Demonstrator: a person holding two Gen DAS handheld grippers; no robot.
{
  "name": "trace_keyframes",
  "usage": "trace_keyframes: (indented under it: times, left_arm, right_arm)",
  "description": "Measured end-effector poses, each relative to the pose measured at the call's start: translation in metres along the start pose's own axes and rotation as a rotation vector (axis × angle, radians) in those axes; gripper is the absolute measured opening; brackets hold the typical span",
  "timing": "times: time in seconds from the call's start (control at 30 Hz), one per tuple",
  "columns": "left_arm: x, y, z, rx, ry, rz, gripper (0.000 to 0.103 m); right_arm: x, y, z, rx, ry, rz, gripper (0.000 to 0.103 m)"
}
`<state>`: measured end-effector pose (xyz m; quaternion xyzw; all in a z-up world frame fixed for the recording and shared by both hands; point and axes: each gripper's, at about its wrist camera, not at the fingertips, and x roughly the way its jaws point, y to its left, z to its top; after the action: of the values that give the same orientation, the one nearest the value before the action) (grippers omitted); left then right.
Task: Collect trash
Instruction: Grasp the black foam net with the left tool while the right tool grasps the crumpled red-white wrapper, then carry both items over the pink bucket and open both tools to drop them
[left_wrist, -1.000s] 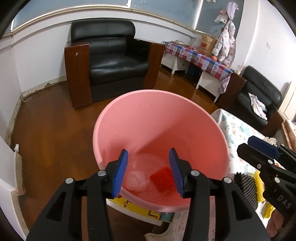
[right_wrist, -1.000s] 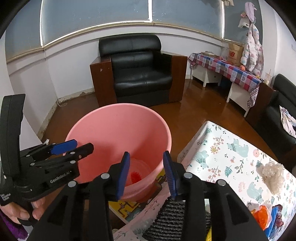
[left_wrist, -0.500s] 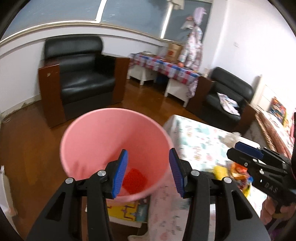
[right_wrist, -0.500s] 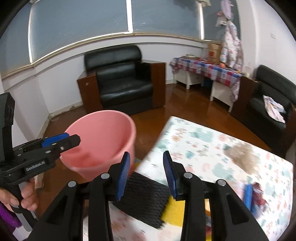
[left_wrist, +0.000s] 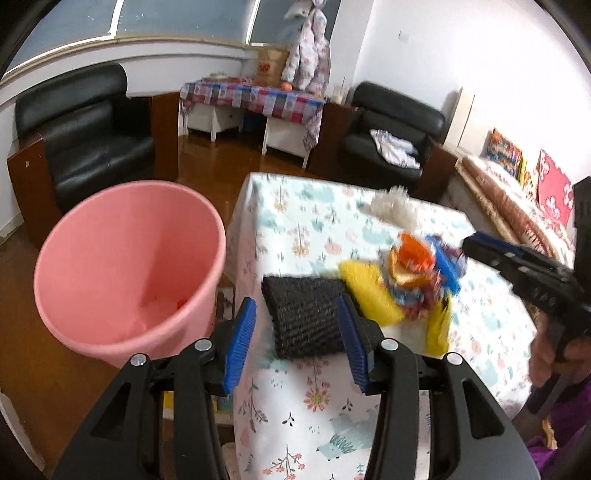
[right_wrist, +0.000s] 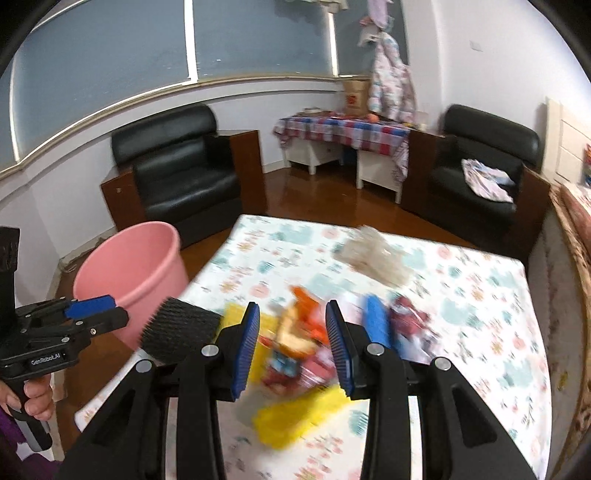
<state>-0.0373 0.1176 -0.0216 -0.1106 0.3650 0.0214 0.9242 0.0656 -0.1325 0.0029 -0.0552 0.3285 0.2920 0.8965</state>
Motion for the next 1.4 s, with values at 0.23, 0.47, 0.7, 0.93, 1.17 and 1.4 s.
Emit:
trace_keyframes:
  times: [0.23,0.47,0.7,0.93,1.17,1.4]
  left_arm:
    - [0.027,0.0,-0.007,0.014,0.068,0.049,0.046]
    - [0.04,-0.009,-0.011,0.04,0.093,0.064,0.045]
    - [0.035,-0.012,-0.012,0.048,0.065,0.041,0.005]
    - [0.013,-0.014,0.0,0.044,-0.011,0.006,0.005]
    - [-0.007,-0.012,0.01,0.02,-0.063,-0.043,0.005]
    - [-0.015,-0.016,0.017,0.016,-0.094,-0.08,0.005]
  right_arm:
    - [-0.004,-0.038,-0.022,0.085,0.041,-0.039,0.036]
    - [-0.001,-0.053,-0.035,0.131,0.071,-0.072,0.036]
    - [0.002,-0.069,-0.037,0.17,0.069,-0.102,0.036]
    - [0.019,-0.09,-0.028,0.222,0.072,-0.104,0.036]
    - [0.044,-0.103,-0.026,0.249,0.107,-0.129,0.046]
    - [0.058,-0.11,-0.03,0.263,0.132,-0.11,0.045]
